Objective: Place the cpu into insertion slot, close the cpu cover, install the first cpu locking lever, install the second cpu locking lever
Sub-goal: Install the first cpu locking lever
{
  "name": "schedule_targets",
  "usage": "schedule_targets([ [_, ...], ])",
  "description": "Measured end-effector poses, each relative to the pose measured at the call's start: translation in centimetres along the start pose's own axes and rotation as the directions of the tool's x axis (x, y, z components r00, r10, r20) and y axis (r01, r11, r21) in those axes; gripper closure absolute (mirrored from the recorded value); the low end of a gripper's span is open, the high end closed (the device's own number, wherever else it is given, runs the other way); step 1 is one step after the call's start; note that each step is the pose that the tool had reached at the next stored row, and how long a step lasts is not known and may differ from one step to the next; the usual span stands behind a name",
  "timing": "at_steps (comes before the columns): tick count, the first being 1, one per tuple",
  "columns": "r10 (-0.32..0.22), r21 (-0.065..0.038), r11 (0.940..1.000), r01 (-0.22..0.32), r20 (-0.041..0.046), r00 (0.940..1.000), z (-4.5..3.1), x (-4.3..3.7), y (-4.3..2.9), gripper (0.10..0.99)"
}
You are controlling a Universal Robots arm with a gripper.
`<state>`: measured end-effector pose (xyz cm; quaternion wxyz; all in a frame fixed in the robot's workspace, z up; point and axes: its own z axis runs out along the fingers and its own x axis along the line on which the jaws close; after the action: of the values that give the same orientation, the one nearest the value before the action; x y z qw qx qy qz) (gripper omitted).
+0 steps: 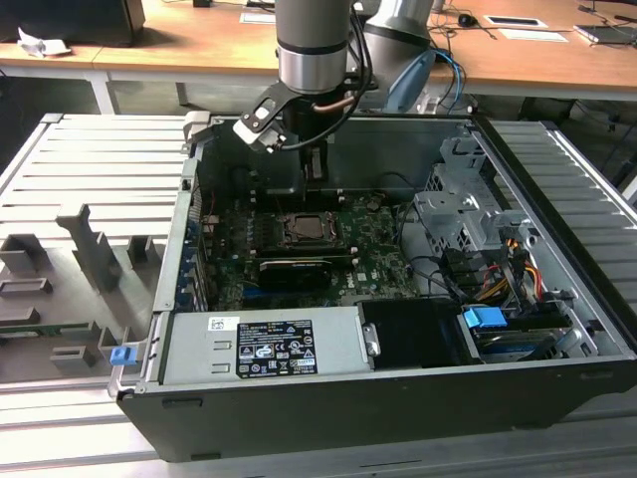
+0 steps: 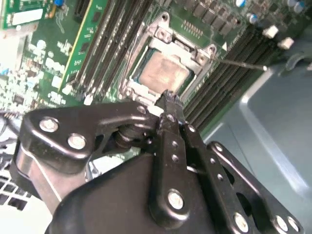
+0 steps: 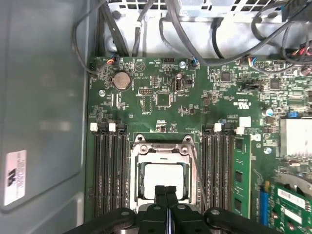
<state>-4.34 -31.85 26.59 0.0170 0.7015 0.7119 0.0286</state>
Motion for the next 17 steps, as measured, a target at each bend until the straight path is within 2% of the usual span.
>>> schedule_targets([
  [3, -0.004, 0.000, 1.0000, 0.004, 0.0011, 1.0000, -0.25, 0.01, 0.02, 0.980],
  [6, -0.047, 0.001, 0.9989, 0.047, 0.0004, 0.9989, -0.26, 0.01, 0.01, 0.980],
  [8, -0.121, 0.003, 0.9926, 0.121, 0.0048, 0.9926, -0.26, 0.00, 0.02, 0.980],
  [12, -0.159, 0.004, 0.9873, 0.159, 0.0105, 0.9872, -0.26, 0.00, 0.02, 0.980],
  [13, -0.198, 0.004, 0.9802, 0.198, 0.0092, 0.9801, -0.26, 0.01, 0.02, 0.980],
  [15, -0.242, 0.005, 0.9704, 0.242, 0.0062, 0.9703, -0.26, 0.00, 0.02, 0.980],
  [17, -0.249, 0.005, 0.9686, 0.249, 0.0057, 0.9686, -0.26, 0.00, 0.02, 0.980],
])
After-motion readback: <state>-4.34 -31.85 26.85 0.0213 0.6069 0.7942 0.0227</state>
